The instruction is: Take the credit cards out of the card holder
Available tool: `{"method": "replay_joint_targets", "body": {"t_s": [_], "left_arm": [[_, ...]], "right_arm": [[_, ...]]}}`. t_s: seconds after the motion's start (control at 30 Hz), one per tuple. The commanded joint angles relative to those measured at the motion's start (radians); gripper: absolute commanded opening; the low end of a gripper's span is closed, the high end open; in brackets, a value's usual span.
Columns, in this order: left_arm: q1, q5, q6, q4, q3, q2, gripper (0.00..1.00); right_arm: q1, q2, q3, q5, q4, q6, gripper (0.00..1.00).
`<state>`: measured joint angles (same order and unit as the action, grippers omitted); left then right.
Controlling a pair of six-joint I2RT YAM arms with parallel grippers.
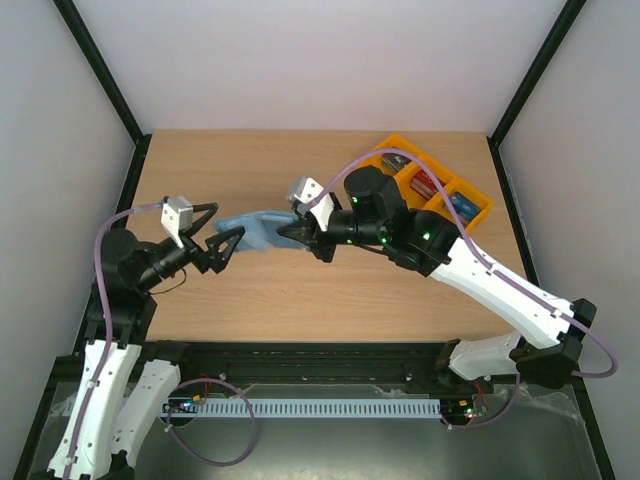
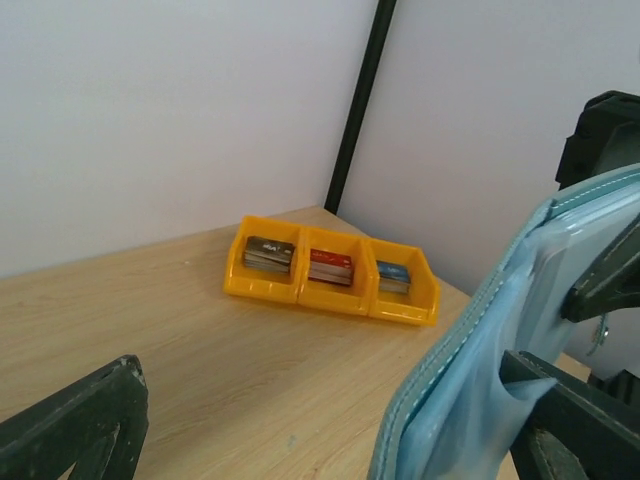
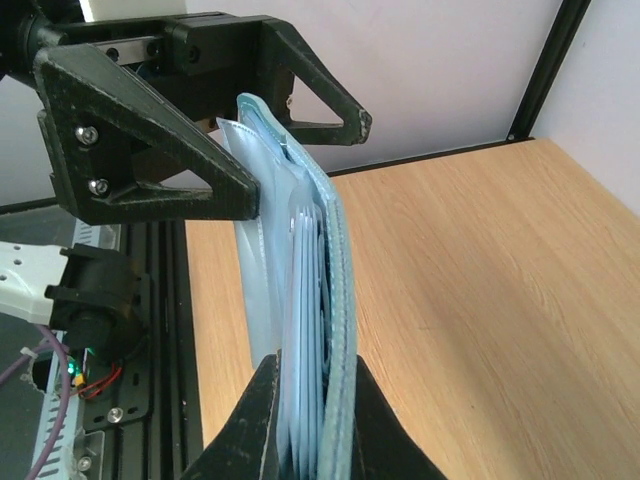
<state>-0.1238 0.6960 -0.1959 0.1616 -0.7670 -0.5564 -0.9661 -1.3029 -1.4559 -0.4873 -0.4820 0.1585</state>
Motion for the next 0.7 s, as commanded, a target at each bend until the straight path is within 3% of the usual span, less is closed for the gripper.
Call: {"method": "replay_joint_targets", "body": {"t_s": [0.0,0.3,0.67], "left_arm": [[0.014,0.072,-0.069,-0.083,0.012,0.008,0.95],[0.007,0.010,-0.175,-0.145,0.054,-0.016,0.99],[-0.015,-0.095,-0.164,-0.133,0.061,-0.049,0.99]], "right_arm": [[0.000,0.043,-0.032,0.034,-0.029,0.032,0.02],[-0.002,-0.038,-0.067,0.015,0.006,-0.048,0.02],[-0.005,-0.138,-0.101,0.057,0.098,-0.141,0.02]]}}
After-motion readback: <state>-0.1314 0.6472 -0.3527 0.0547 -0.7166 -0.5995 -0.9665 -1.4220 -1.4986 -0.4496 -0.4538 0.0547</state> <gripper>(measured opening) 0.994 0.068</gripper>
